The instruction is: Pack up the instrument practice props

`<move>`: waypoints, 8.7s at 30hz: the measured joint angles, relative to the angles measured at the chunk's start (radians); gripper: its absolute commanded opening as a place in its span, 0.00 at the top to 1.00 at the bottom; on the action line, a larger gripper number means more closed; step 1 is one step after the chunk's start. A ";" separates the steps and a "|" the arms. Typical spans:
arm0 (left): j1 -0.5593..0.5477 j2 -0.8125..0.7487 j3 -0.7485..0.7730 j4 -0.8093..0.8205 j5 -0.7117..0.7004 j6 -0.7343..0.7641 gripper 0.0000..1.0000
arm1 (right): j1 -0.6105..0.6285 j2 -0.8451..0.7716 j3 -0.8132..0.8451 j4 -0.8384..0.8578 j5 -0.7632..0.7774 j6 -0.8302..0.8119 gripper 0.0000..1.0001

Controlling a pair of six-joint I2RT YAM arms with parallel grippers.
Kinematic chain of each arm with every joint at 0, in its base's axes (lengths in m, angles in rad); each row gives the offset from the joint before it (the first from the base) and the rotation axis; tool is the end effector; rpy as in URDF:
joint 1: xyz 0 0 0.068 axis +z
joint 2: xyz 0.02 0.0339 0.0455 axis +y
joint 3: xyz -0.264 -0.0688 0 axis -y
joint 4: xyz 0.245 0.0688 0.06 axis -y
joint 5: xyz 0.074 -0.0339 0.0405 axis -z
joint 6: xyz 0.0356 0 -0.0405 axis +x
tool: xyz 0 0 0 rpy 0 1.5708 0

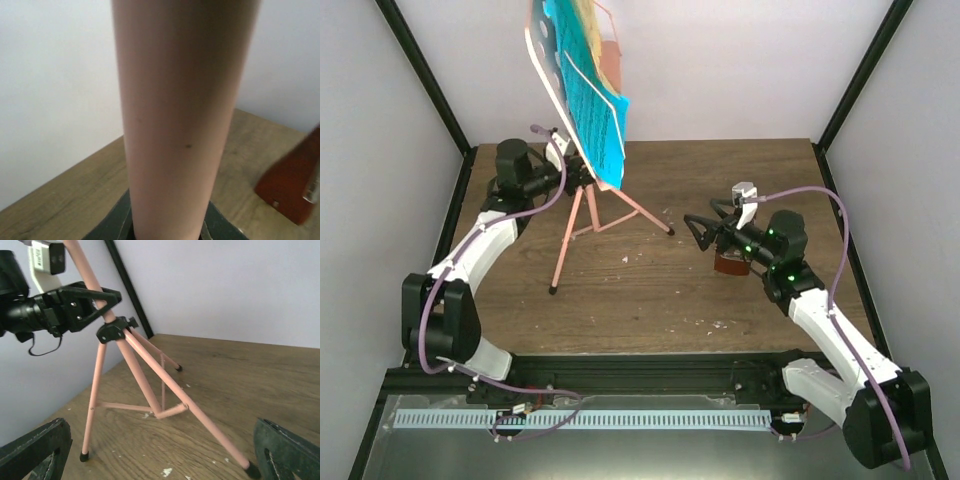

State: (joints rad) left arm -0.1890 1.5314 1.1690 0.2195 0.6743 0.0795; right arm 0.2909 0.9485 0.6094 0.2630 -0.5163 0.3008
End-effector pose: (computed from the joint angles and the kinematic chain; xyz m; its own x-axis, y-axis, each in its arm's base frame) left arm 0.3501 -0.0896 0.3320 -0.0796 0.0784 -0.9937 0.7625 0.6469 -0.0100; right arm 0.2074 0.0804 0.2951 -0.2832 0.1842 -0.9412 -0.6670 0.6673 0.3313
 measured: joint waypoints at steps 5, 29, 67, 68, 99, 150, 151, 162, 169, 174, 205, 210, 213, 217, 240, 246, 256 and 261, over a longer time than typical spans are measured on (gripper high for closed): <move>-0.014 -0.059 -0.034 -0.050 0.094 0.014 1.00 | 0.000 0.056 0.051 0.050 -0.134 0.023 0.00; -0.161 -0.083 -0.064 -0.110 0.285 -0.071 0.40 | 0.184 0.476 0.349 0.330 -0.356 0.055 0.13; 0.216 -0.703 -0.277 -0.489 -0.390 -0.167 0.09 | 0.305 0.786 0.574 0.426 -0.381 -0.139 0.99; 0.216 -0.704 -0.280 -0.491 -0.403 -0.160 0.09 | 0.308 0.782 0.573 0.417 -0.369 -0.152 0.99; 0.142 -0.765 -0.307 -0.492 -0.585 -0.085 0.09 | 0.513 0.845 0.766 0.145 0.912 -0.267 0.99; 0.111 -0.763 -0.320 -0.492 -0.606 -0.076 0.09 | 0.201 0.676 0.410 0.603 -0.116 0.034 0.20; 0.111 -0.764 -0.321 -0.492 -0.606 -0.076 0.09 | 0.201 0.703 0.440 0.615 -0.136 0.036 0.21; 0.098 -0.764 -0.321 -0.492 -0.606 -0.076 0.09 | 0.196 0.937 0.662 0.652 -0.192 0.054 0.26; 0.091 -0.764 -0.321 -0.492 -0.606 -0.076 0.09 | 0.196 1.059 0.827 0.632 -0.232 0.049 0.48; 0.085 -0.764 -0.321 -0.492 -0.606 -0.076 0.09 | 0.196 1.098 0.877 0.624 -0.282 0.055 0.71; 0.071 -0.782 -0.321 -0.492 -0.610 -0.075 0.09 | 0.334 0.721 0.441 0.559 0.520 -0.278 0.99; 0.071 -0.782 -0.321 -0.492 -0.613 -0.075 0.09 | 0.406 0.745 0.492 0.512 0.672 -0.285 0.99; 0.071 -0.783 -0.321 -0.492 -0.616 -0.075 0.09 | 0.438 0.782 0.539 0.498 0.725 -0.286 0.97; 0.071 -0.785 -0.323 -0.492 -0.619 -0.075 0.09 | 0.453 0.795 0.559 0.481 0.752 -0.285 0.61; 0.070 -0.793 -0.349 -0.483 -0.655 -0.076 0.09 | 0.429 0.257 -0.059 0.412 0.385 -0.251 0.00; 0.070 -0.799 -0.357 -0.478 -0.664 -0.076 0.09 | 0.217 0.024 -0.056 0.205 0.345 -0.175 0.00; 0.070 -0.796 -0.366 -0.475 -0.673 -0.076 0.09 | -0.328 0.023 0.245 -0.201 0.188 0.076 0.00; 0.070 -0.796 -0.366 -0.475 -0.673 -0.076 0.09 | -0.547 -0.035 0.301 -0.241 0.037 0.227 0.00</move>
State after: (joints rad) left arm -0.1188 0.7357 0.8032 -0.2554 0.0013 0.0040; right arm -0.2558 0.9138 0.9100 0.0219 -0.4793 0.5274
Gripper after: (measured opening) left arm 0.906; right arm 0.998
